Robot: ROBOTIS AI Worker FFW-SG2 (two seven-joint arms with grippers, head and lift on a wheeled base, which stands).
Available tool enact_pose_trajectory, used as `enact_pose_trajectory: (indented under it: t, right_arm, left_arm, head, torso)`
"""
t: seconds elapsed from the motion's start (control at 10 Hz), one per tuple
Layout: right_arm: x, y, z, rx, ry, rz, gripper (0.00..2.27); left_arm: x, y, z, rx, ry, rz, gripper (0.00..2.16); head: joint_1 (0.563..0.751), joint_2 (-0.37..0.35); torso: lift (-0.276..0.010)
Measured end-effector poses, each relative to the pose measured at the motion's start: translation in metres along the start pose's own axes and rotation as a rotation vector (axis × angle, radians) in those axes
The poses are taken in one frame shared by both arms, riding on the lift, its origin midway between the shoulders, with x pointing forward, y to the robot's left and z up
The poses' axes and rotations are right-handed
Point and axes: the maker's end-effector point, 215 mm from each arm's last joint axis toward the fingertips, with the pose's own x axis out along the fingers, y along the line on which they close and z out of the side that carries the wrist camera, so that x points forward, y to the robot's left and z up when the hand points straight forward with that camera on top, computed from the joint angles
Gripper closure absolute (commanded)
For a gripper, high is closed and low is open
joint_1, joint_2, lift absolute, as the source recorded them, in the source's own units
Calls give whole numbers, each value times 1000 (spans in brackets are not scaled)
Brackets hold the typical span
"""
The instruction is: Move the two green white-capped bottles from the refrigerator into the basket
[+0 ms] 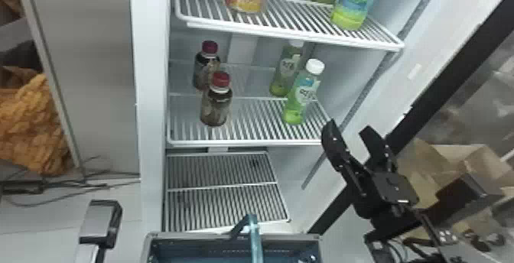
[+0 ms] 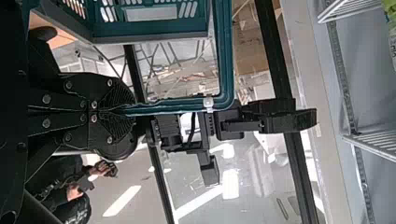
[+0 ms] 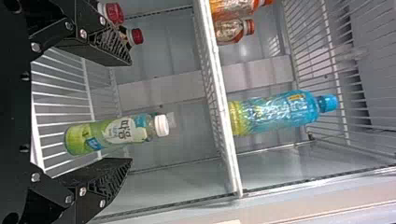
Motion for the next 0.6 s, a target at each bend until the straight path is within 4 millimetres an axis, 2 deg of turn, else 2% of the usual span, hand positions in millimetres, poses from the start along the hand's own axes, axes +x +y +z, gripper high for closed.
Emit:
enact_pose_trajectory:
  t: [0.2, 0.6]
  right_arm:
    - [2, -5, -10, -4, 21, -9, 341]
    - [24, -17, -27, -15, 3, 4, 318]
  left_arm:
    - [0, -1, 1, 0, -3, -4, 1134]
    - [1, -2, 1, -1, -7, -8, 1134]
  head:
    - [695, -350]
    - [695, -350]
  torso:
    - [-263]
    - [-263]
